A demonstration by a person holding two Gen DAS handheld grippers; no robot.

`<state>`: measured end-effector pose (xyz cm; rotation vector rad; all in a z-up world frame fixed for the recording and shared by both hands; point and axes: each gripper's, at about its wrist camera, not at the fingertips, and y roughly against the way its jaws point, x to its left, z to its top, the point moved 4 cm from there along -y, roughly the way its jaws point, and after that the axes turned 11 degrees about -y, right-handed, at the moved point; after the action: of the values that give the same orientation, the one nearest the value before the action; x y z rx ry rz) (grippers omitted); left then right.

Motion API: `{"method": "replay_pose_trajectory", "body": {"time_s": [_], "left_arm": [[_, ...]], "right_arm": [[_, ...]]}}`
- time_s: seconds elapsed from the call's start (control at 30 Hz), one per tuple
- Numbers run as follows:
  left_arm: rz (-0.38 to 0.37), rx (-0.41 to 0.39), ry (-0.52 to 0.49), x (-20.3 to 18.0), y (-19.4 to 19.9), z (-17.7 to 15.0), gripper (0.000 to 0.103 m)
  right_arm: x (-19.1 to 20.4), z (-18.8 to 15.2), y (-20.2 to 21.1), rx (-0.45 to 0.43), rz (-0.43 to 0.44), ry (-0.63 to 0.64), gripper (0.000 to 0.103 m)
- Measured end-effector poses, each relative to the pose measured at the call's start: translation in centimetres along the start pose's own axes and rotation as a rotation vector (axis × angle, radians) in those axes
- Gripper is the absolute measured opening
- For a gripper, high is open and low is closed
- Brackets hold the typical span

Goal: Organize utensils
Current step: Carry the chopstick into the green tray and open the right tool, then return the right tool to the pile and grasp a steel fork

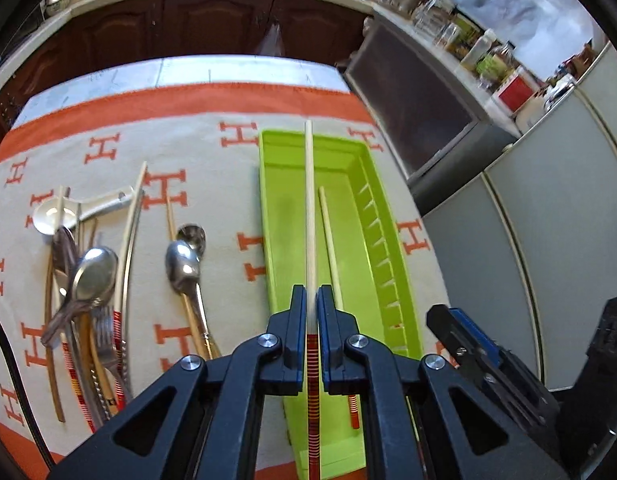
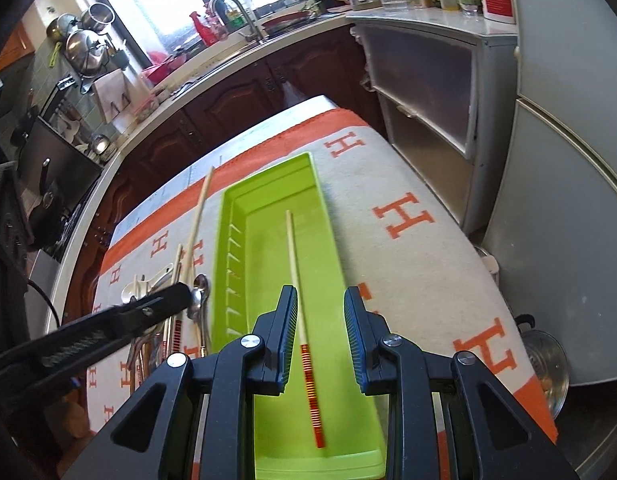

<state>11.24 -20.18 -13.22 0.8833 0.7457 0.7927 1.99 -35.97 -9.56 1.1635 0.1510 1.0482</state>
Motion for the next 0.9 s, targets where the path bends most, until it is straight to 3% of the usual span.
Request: {"method": "replay_pose_trajectory", "body": {"time_s": [0.1,0.27,0.33,0.43,0.6,0.9], "left_arm": [[0.028,0.043,0.000,0.2,-1.1,-0.7,0.013],[0.093,0.012,-0.034,0.6,0.6,-1.4,0.048],[0.133,-0.013,-0.057,1.0,1.8,-1.6,0.057],[0.191,-0.040,-0.079,1.8,3.6,-1.6,0.059],[0.210,-0.044,-0.045,4.7,5.8,-2.1,0.060],[0.279,-0.133,0.033,10.5,11.1,-4.0,0.079]], "right_arm": [[-0.7,-0.1,-0.1,0.004,-0.014,-0.010,0.025],[-0.8,-0.4,-0.6,0.012,-0.019,-0.015,0.025],[-0.3,-0.5,-0.7,0.013,-0.017,-0.005,0.025],[0.6,-0.9,-0.6,0.014,-0.009,0.014,0.025],[2.4,-1.4,-0.5,0.023,0.011,0.050,0.025],[6.4,-3.3,-0.2,0.042,0.059,0.135,0.027]]}}
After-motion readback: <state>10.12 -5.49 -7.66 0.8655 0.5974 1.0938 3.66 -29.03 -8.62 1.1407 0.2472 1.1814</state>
